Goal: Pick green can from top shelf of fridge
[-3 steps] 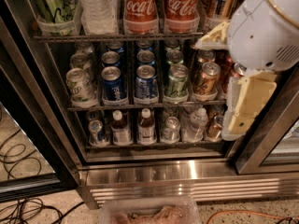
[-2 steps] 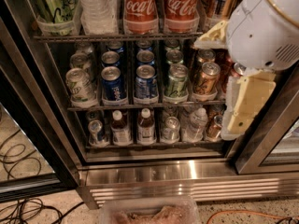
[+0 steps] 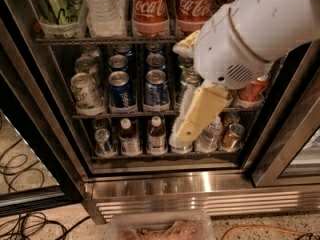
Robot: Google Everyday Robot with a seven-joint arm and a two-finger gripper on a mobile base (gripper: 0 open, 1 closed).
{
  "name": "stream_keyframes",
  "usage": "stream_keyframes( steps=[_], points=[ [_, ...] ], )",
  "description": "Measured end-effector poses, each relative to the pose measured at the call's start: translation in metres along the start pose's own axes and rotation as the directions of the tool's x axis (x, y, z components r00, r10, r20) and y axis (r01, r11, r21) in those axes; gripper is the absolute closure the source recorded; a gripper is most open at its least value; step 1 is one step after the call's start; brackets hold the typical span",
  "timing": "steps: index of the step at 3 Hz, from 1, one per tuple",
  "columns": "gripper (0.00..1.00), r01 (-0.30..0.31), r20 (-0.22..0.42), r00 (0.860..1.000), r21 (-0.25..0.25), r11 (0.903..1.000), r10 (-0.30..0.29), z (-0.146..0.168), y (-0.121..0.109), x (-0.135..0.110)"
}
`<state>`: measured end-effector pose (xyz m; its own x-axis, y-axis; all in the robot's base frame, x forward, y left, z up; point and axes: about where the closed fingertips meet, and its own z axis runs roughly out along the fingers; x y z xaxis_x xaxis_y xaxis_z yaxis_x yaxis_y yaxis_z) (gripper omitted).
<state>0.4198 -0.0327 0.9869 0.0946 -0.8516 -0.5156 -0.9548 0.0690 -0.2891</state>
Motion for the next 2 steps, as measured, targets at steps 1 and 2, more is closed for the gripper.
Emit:
stream_keyframes(
  steps=[1, 2],
  points=[
    [0.0, -0.065, 0.146, 0.988, 0.052, 0.9966, 0.057, 0.029, -0.021, -0.051],
    [0.0, -0.149, 0.268, 0.956, 0.097, 0.984, 0.119, 0.051, -0.044, -0.095]
  ],
)
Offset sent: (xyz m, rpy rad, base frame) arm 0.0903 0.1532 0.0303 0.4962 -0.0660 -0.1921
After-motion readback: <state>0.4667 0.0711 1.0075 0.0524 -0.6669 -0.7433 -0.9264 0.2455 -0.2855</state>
